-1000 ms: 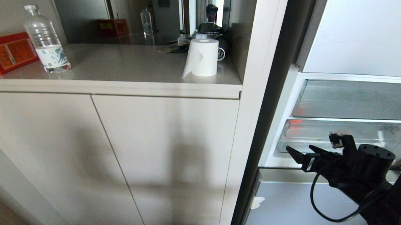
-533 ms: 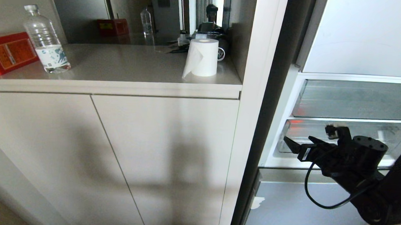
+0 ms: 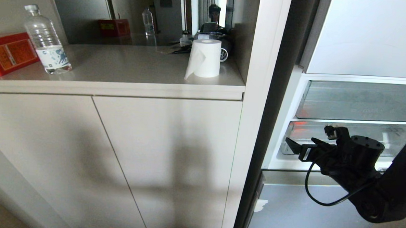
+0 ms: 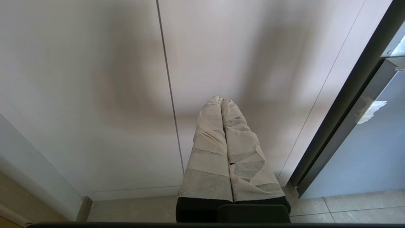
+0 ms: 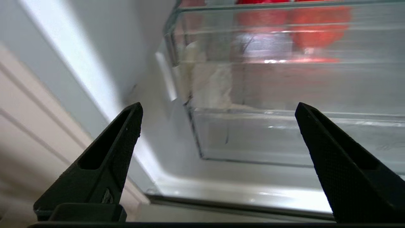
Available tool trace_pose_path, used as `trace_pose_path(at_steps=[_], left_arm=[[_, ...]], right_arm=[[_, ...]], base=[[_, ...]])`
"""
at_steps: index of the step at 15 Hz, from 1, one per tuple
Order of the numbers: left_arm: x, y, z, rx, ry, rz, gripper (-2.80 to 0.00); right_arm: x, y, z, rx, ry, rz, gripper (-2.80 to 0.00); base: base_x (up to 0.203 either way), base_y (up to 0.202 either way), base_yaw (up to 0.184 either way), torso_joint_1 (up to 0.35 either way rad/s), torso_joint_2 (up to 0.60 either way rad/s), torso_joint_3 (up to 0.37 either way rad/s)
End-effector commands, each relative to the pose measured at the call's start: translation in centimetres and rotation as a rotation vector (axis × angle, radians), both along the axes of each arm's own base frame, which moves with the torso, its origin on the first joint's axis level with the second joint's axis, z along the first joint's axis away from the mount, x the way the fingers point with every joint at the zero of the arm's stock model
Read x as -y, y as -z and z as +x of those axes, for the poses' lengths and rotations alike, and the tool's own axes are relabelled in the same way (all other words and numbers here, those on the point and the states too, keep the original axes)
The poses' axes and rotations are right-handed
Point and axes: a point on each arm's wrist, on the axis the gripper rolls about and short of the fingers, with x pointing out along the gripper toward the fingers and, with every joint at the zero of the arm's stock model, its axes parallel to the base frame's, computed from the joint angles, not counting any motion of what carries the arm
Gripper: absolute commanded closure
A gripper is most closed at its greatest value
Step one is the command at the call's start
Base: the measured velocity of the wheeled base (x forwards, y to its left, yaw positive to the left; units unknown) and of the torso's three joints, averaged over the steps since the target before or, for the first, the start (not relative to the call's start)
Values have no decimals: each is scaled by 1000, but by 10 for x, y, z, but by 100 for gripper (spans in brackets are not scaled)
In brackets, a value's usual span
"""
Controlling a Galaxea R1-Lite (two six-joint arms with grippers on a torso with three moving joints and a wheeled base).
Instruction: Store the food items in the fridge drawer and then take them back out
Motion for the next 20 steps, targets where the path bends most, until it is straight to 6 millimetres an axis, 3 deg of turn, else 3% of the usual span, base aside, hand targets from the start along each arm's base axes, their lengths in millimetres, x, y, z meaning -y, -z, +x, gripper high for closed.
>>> trace_pose_path(at_steps=[1, 9, 10, 11, 17, 20], left_arm=[[0, 0, 0, -2, -1, 0, 0], [0, 0, 0, -2, 1, 0, 0], [0, 0, 0, -2, -1, 0, 0], [0, 0, 0, -2, -1, 0, 0], [0, 0, 0, -2, -1, 0, 0], [0, 0, 0, -2, 1, 0, 0]], right_arm=[[0, 2, 6, 11, 6, 2, -280], [-2, -3, 14, 45, 10, 4, -280], [-3, -2, 15, 45, 8, 4, -22], [-7, -2, 16, 45, -3, 5, 0], [-30, -3, 20, 62, -15, 6, 0], [-32, -3, 19, 56, -16, 6, 0]], base=[[0, 0, 0, 0, 0, 0], [0, 0, 0, 0, 0, 0], [0, 0, 0, 0, 0, 0], [0, 0, 0, 0, 0, 0], [0, 0, 0, 0, 0, 0], [0, 0, 0, 0, 0, 0]])
